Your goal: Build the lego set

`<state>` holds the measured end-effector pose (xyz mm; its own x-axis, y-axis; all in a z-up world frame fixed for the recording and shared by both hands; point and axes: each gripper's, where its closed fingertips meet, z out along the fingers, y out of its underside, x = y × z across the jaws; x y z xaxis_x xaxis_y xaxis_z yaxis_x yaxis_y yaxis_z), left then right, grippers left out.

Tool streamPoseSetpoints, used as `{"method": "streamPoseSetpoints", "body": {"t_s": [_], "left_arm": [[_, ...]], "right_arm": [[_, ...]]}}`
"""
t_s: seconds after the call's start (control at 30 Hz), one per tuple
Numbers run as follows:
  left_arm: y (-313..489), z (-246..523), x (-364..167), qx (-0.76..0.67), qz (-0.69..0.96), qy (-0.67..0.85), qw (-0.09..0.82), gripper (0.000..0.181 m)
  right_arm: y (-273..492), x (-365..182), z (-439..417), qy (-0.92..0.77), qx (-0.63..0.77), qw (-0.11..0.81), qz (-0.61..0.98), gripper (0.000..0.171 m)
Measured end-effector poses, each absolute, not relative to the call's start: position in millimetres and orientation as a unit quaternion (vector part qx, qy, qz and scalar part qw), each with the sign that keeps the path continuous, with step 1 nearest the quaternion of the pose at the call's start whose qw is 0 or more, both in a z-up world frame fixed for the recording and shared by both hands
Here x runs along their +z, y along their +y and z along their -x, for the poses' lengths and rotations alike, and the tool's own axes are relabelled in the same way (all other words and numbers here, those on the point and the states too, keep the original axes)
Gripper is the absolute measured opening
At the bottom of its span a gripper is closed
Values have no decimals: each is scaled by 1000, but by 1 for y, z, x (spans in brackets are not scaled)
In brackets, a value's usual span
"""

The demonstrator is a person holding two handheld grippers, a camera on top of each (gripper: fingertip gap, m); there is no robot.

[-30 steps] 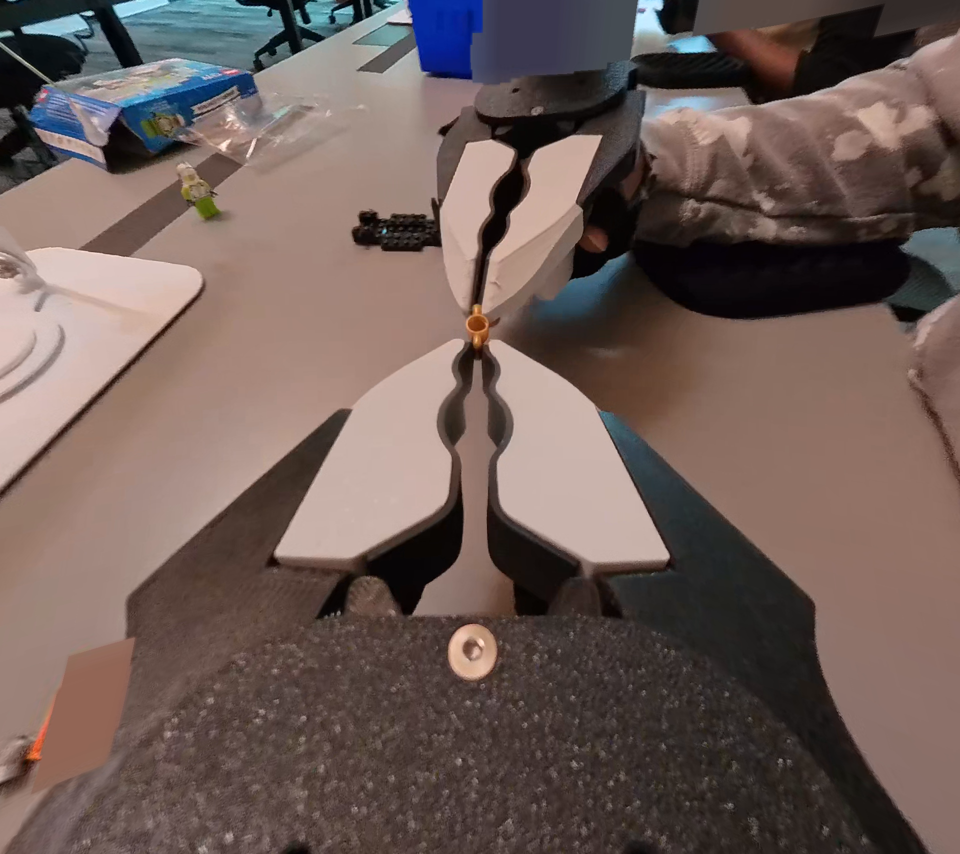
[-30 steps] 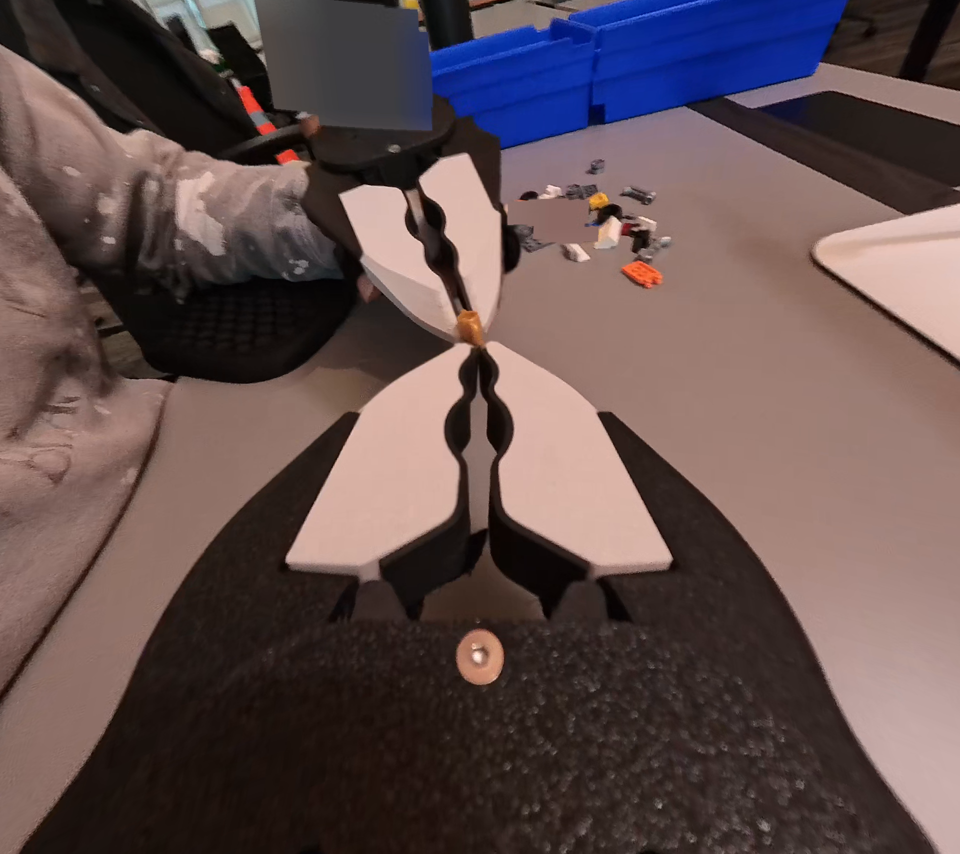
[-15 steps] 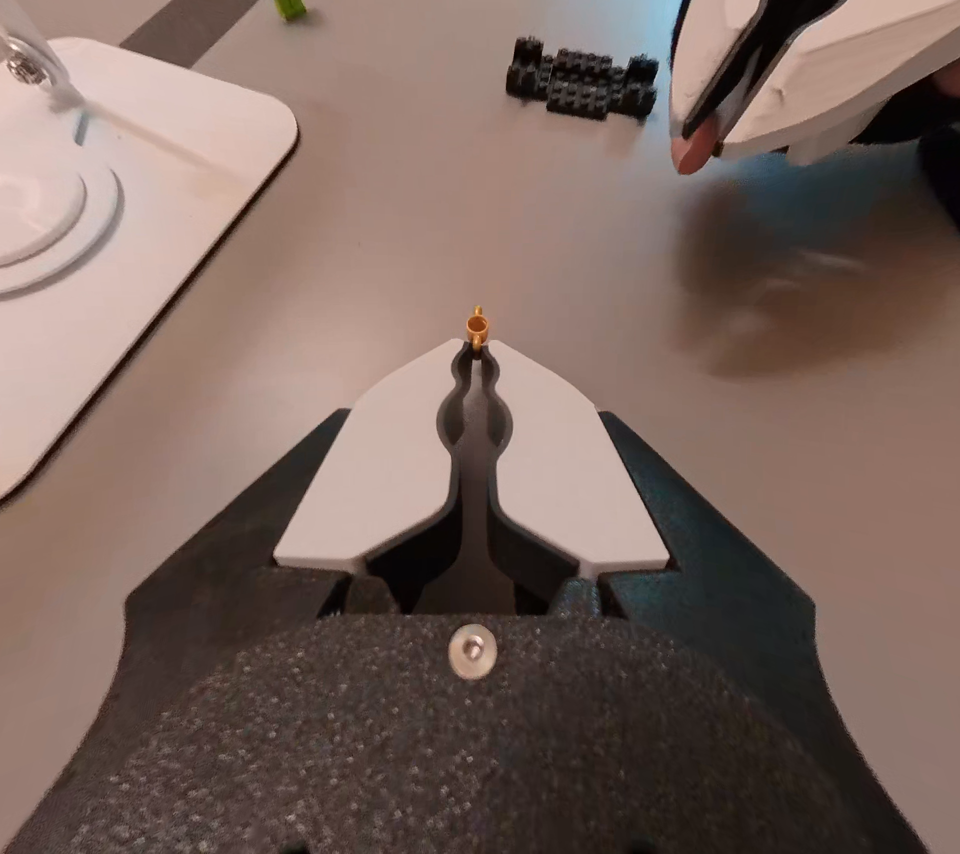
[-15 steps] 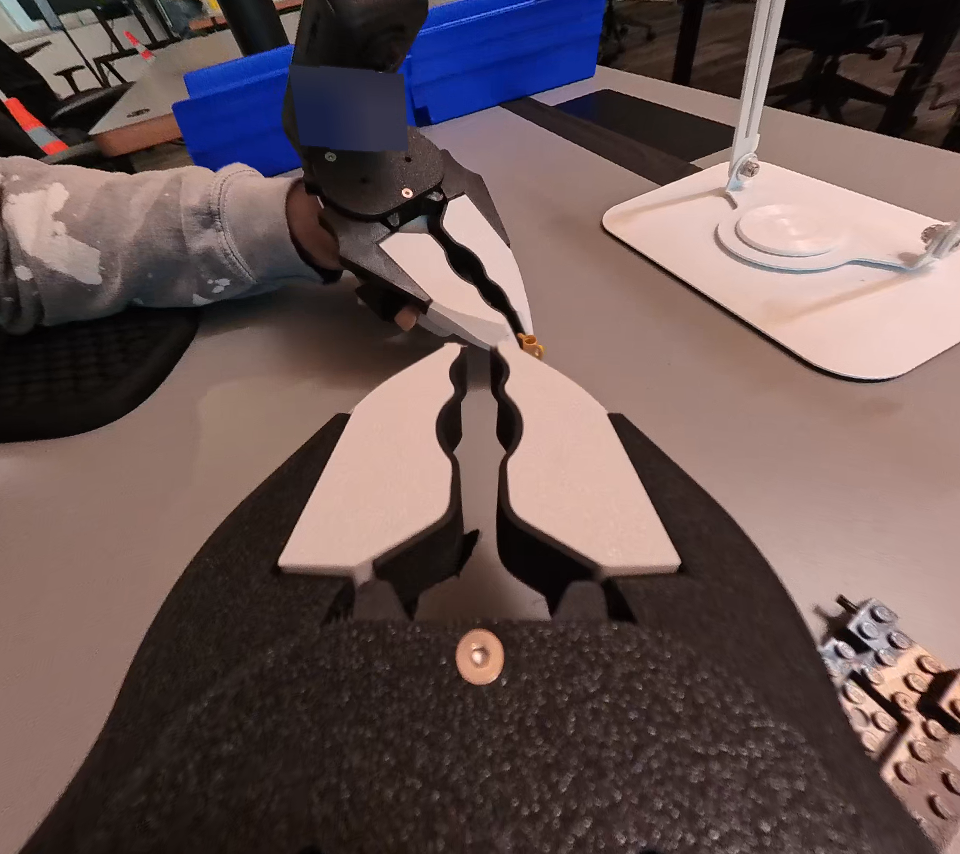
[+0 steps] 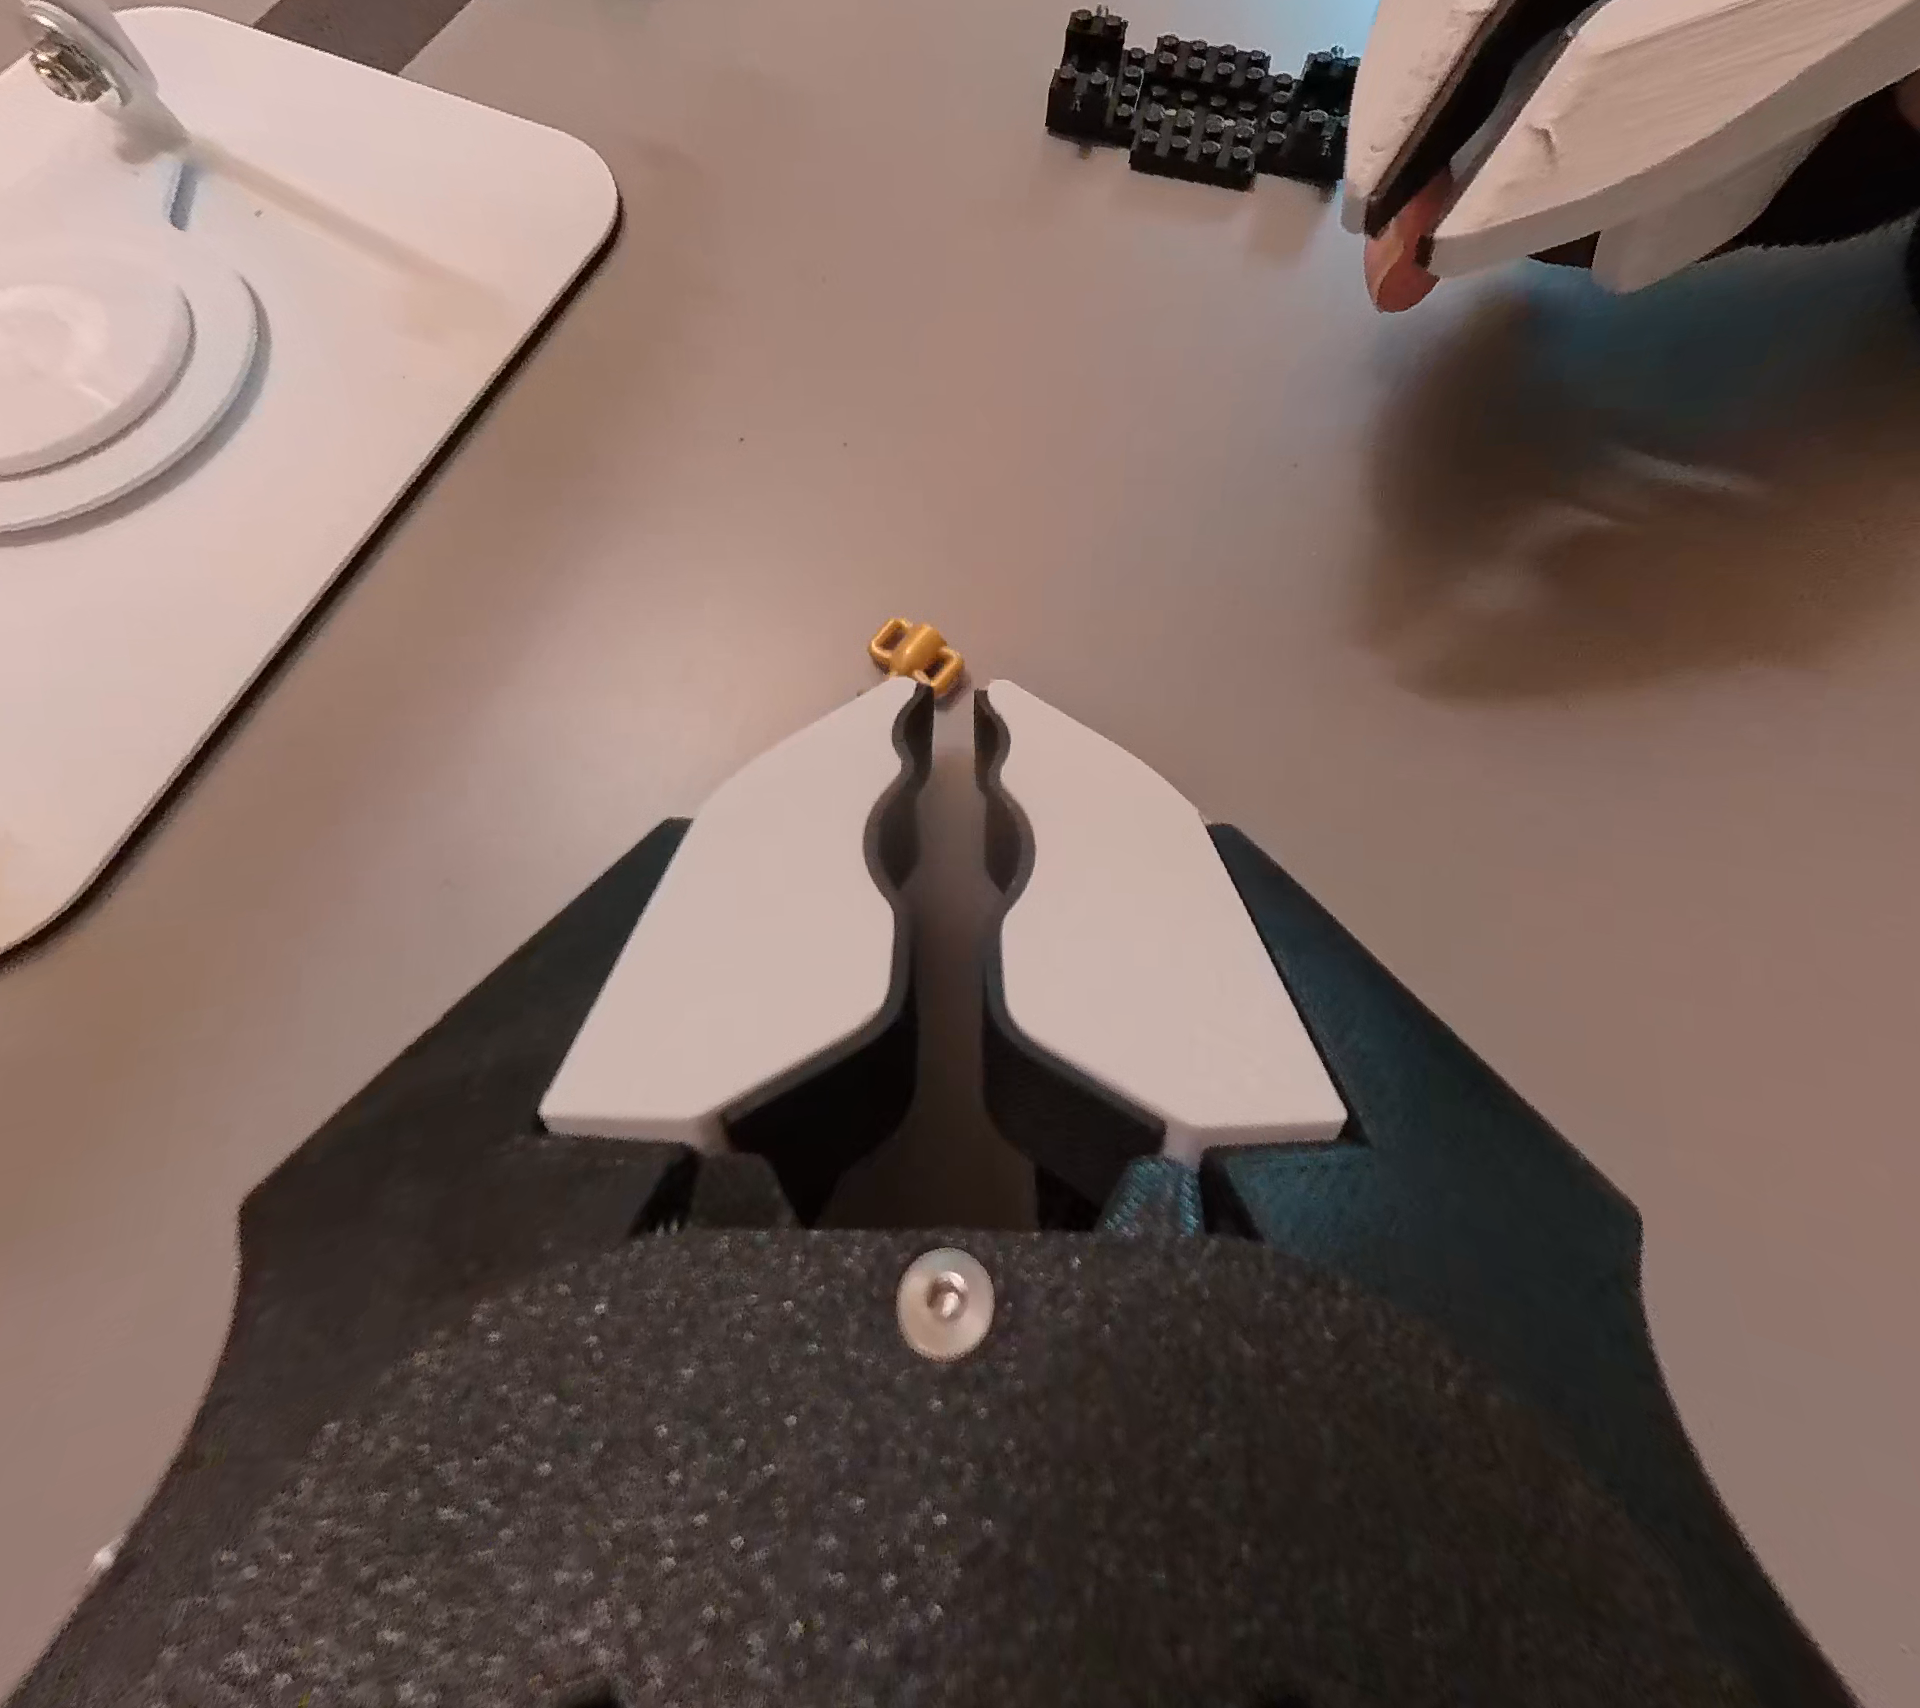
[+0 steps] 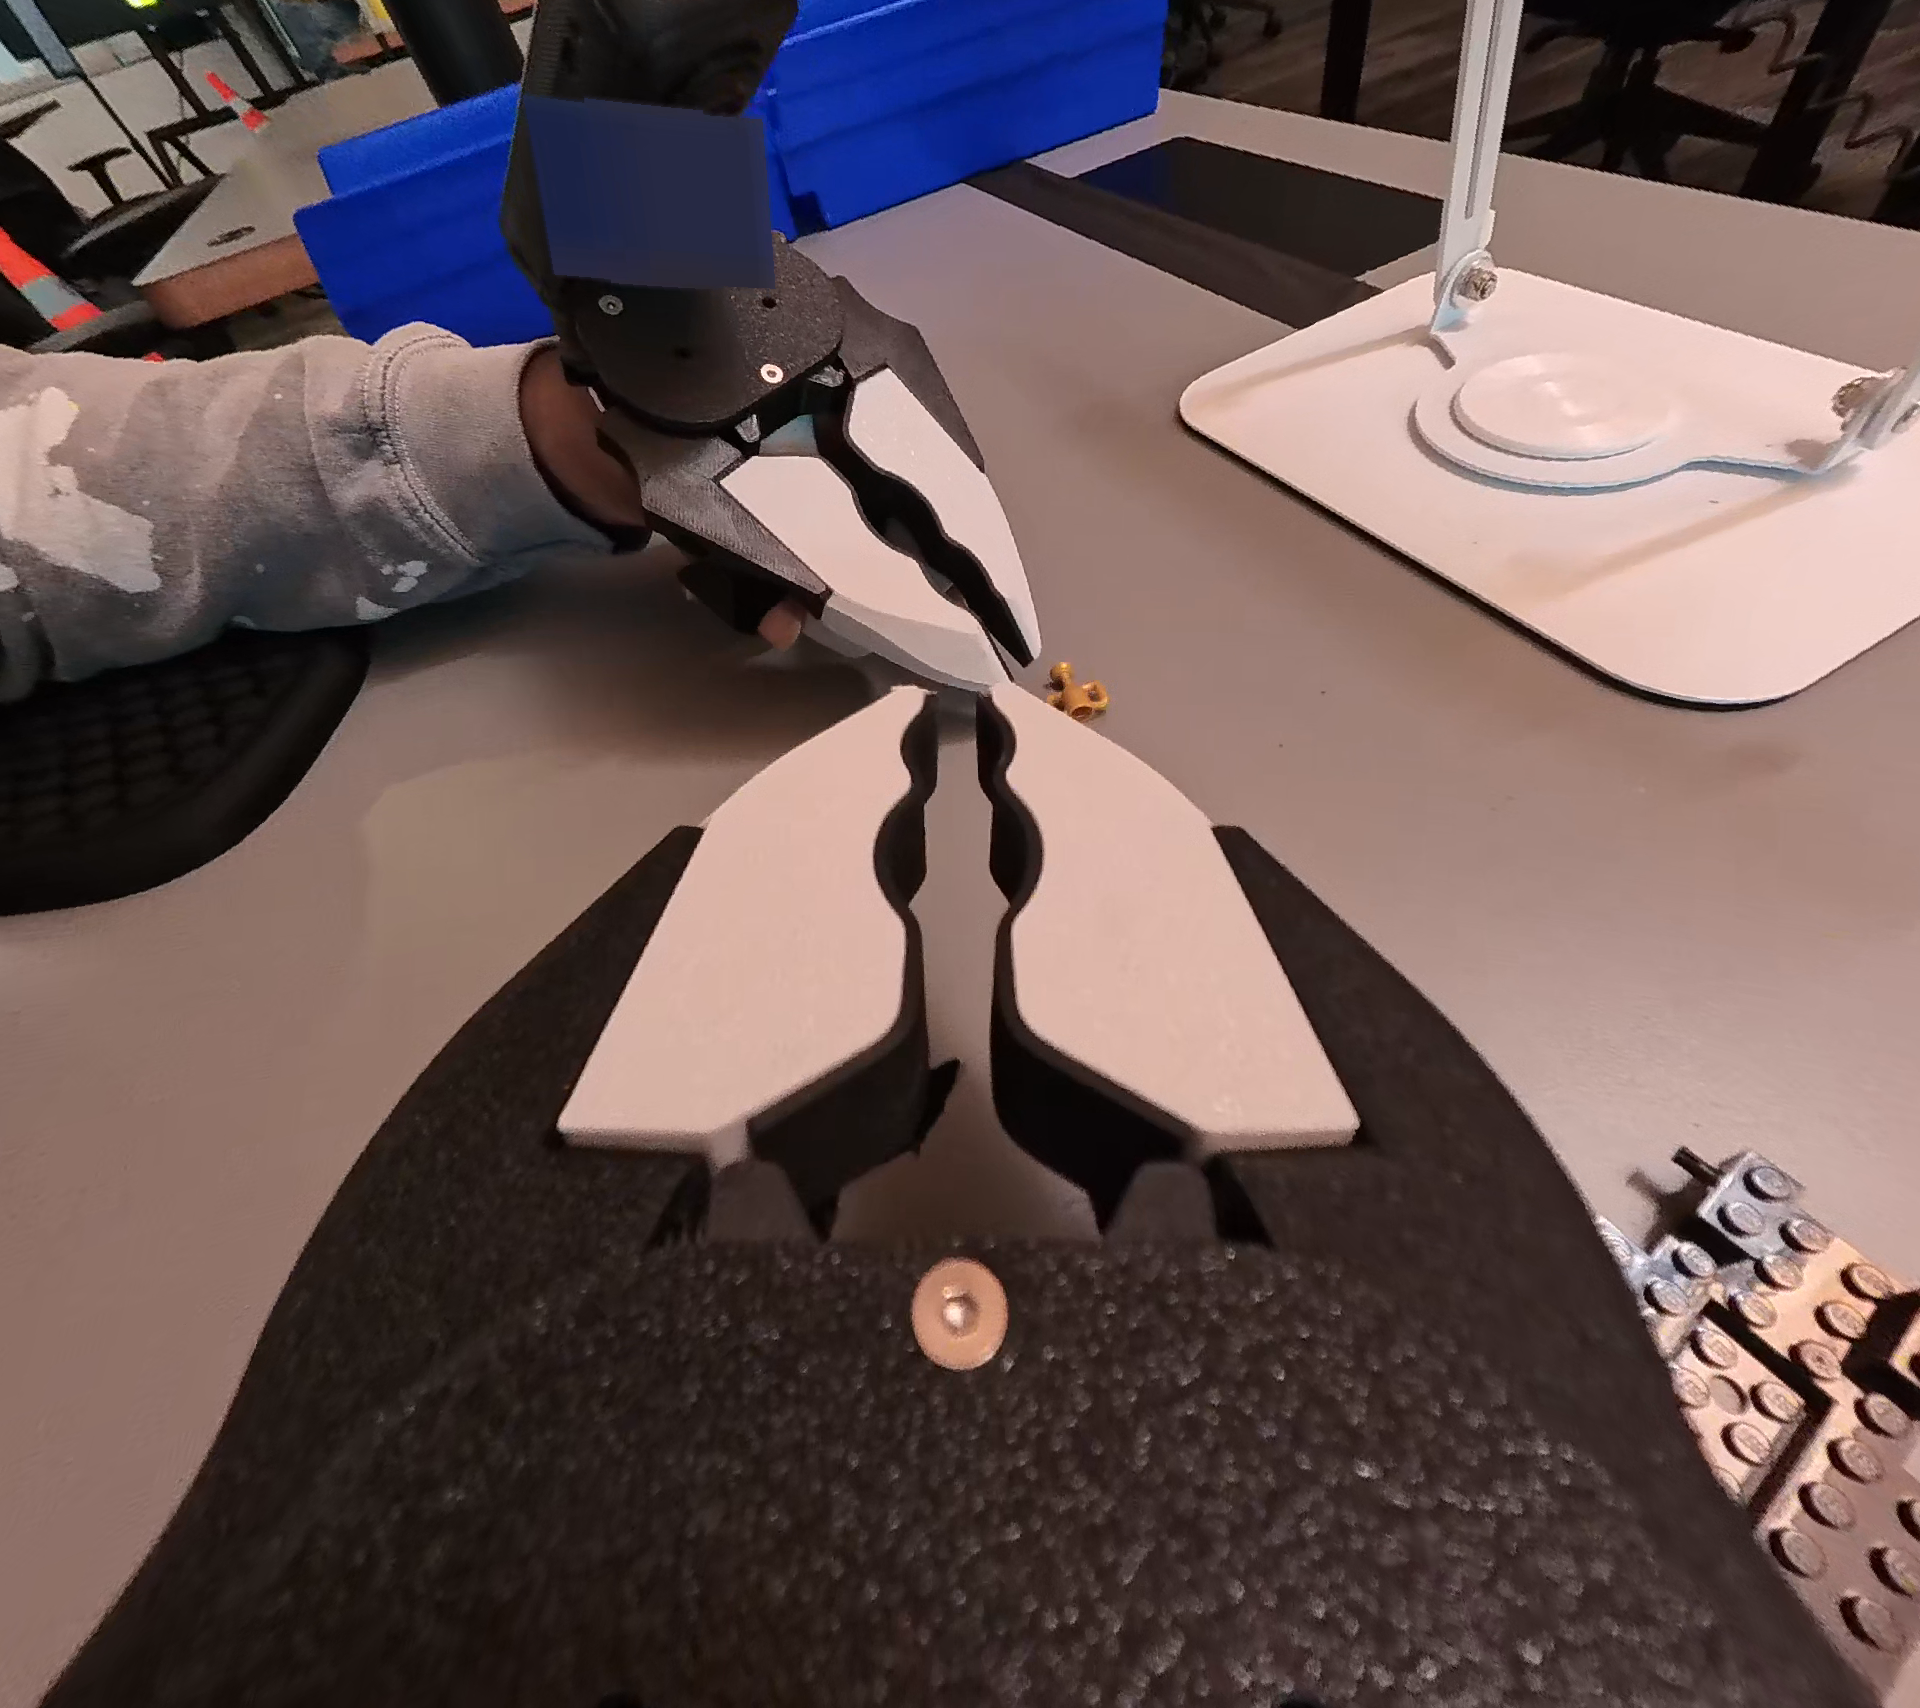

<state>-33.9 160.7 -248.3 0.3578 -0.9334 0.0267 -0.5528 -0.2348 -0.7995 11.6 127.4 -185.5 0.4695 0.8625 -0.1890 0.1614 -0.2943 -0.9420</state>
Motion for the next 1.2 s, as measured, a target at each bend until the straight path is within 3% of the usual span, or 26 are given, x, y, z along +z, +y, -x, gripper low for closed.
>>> {"method": "streamPoseSetpoints", "body": {"t_s": [0.2,0.33,0.53,0.67,0.87,1.2], "left_arm": [[161,42,-243,-258,742,494,373,7],[178,50,-221,-252,741,450,431,2],[248,87,-125,-153,711,294,620,0],[288,118,-69,-106,693,184,689,0],[325,134,-36,-86,689,108,712,0],[349,125,-45,-81,694,112,707,0]], "right_arm": [[130,-185,-13,-352,368,476,717,6],[131,-186,-14,-347,366,475,721,6],[133,-188,-13,-344,361,474,725,6],[132,-187,-13,-341,360,476,726,6],[132,-186,-13,-341,360,477,726,6],[133,-191,-12,-341,362,468,730,6]]}}
